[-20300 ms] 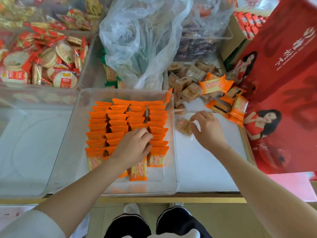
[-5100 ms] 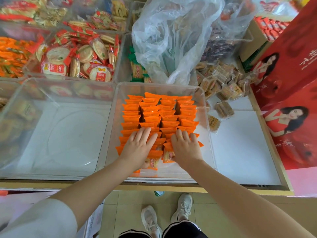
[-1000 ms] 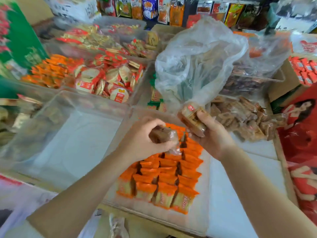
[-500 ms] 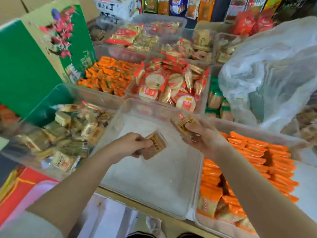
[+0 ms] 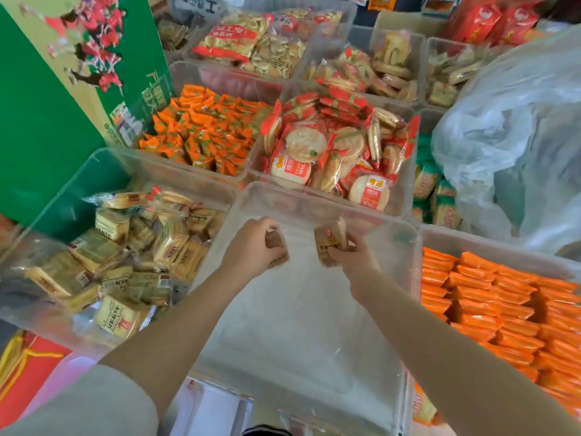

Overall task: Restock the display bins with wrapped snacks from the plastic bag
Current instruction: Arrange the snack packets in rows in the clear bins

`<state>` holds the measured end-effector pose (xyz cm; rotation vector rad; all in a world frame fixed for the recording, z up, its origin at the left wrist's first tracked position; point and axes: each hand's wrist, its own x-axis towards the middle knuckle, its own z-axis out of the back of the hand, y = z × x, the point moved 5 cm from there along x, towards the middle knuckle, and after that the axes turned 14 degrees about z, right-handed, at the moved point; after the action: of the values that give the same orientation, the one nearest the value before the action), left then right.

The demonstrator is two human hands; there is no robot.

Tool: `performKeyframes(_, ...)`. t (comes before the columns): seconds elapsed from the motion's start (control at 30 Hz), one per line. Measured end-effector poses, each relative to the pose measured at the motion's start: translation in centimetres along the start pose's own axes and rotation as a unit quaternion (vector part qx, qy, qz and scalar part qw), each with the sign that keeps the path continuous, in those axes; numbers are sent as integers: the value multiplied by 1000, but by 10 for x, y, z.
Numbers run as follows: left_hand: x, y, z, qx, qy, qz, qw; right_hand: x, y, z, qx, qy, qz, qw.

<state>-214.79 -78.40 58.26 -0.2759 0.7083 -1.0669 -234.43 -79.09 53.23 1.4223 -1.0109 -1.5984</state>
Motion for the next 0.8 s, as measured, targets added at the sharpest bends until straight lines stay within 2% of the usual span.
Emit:
performKeyframes(0.07,10,-8,-2,84,-13,-39,996,5,-13,-10,9,-36,7,999)
performKeyframes(0.17,27,-13,-11,132,-2,-69,989,12,-30,-25,-5,-43,27,999)
performKeyframes(0.23,35,-11,-25,215,20,-90,972,19,-41,-26,-85,-46,36,995)
performKeyframes(0.3,42,-9,-38,283,20,-126,951,23,-45,-23,-232,-31,36,972)
performKeyframes(0.37,41,-14,-41,294,-28,-181,938,28,-44,-18,-390,-8,41,920)
performKeyframes(0.43,42,-20,-38,282,-111,-235,924,29,-40,-18,-463,2,61,884)
performKeyframes(0.53,35,-19,-29,263,-206,-258,906,29,-35,-25,-457,10,73,886)
performKeyframes(0.57,31,-16,-28,248,-218,-257,908,29,-33,-28,-434,9,69,898)
performKeyframes(0.63,24,-4,-30,202,-187,-214,937,29,-28,-33,-399,12,66,914)
performKeyframes(0.73,22,21,-40,137,-60,-69,986,29,-21,-47,-387,58,66,918)
performKeyframes(0.8,25,33,-50,159,2,0,987,28,-14,-54,-399,94,57,910)
